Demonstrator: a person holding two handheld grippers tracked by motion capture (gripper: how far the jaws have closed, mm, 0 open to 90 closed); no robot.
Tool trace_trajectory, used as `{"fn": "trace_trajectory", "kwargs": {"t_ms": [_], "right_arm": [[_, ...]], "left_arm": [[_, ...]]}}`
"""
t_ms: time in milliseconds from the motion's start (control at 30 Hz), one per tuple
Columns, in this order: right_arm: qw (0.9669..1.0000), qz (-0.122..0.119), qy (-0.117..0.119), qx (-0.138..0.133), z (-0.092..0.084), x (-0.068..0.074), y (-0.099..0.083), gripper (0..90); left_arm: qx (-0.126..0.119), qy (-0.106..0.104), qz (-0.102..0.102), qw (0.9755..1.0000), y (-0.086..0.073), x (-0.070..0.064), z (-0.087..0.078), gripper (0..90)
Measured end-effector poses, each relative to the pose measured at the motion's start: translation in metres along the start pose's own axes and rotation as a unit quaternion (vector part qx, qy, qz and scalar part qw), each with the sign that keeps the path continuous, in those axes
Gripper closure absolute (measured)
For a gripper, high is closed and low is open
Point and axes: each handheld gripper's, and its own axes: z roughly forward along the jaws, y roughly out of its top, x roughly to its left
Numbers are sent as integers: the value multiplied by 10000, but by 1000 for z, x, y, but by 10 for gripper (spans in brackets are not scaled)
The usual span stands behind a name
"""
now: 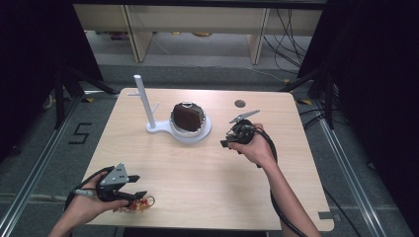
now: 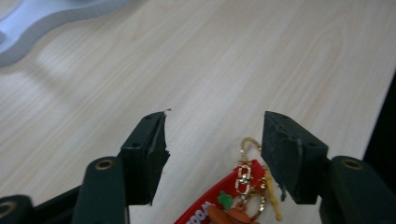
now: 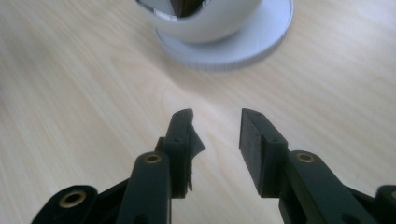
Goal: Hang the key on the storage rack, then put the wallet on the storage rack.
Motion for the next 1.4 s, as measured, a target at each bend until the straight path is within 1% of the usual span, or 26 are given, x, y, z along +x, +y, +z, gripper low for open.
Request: {"fn": "trace_trajectory", "kwargs": {"t_ms": [100,133,167,233,300,367,400,467,500,567,600,633,700,767,1033,1067,1100,1133,1167,1200,1233,1267,1300,1333,1367,1400], "right_arm": [[10000,61,15,47,-4,-2,-9,641],[10000,21,-12,35,-6,-3,-11,639],[10000,72,-12,1,-6,-3,-12,630],[10000,53,-38,29,-9,-4,-15,592],[9999,51,-130,-21,-10,-3,-18,544],[9999,59,-150,4,-10,-3,-20,544],[9999,32,-146,-10,-9,-3,-21,545],[9999,79,-86,57,-8,-2,-25,551],[9999,67,-58,62,-7,-3,-26,563],[9999,83,-23,117,-7,-4,-29,593],[9998,133,22,167,-8,-4,-30,602],[9998,91,12,165,-8,-5,-31,611],[9998,68,-42,190,-8,-5,-33,627],[9996,141,-26,240,-11,-4,-33,647],[9996,114,-34,272,-14,0,-31,649],[9992,249,-27,314,-14,3,-31,647],[9995,159,-48,285,-13,1,-31,647],[9995,108,-10,283,-12,1,-30,644],[9995,108,-10,283,-12,1,-30,644],[9995,87,5,305,-12,1,-30,642],[9995,87,5,305,-12,1,-30,642],[9993,107,40,345,-11,2,-29,641],[9995,79,18,299,-10,2,-30,640],[9994,74,28,333,-10,3,-30,640],[9993,87,64,365,-10,3,-30,638],[9992,88,80,377,-9,3,-30,638]], "left_arm": [[109,-64,54,9999,3,-2,3,436],[142,-83,2,9999,3,-3,3,447],[153,-74,109,9998,3,-2,3,460],[133,-166,-29,9998,2,-3,3,491],[195,-157,66,9997,1,-2,1,533],[221,-135,-37,9997,0,-2,0,557],[245,-178,35,9995,0,0,-1,562],[293,-186,-1,9994,0,0,-1,585],[404,-215,64,9989,1,1,-1,589],[595,-256,-34,9979,3,0,1,600],[630,-282,1,9976,4,1,3,606],[795,-355,117,9961,6,2,3,604],[981,-454,85,9941,9,0,6,588],[1191,-562,240,9910,11,0,8,564],[1378,-784,302,9869,17,-4,16,485],[1416,-796,334,9861,17,-4,16,483],[1344,-814,210,9874,16,-6,17,483],[1391,-829,221,9866,16,-6,18,481],[1469,-854,366,9848,17,-5,18,481],[1632,-872,547,9812,18,-3,18,476],[1526,-896,362,9836,16,-6,20,476],[1605,-909,461,9818,16,-5,22,474],[1796,-932,733,9766,17,-2,21,470],[1768,-930,674,9775,15,-4,24,468],[1769,-938,704,9772,15,-4,25,466],[1842,-937,778,9753,15,-3,25,465]]}}
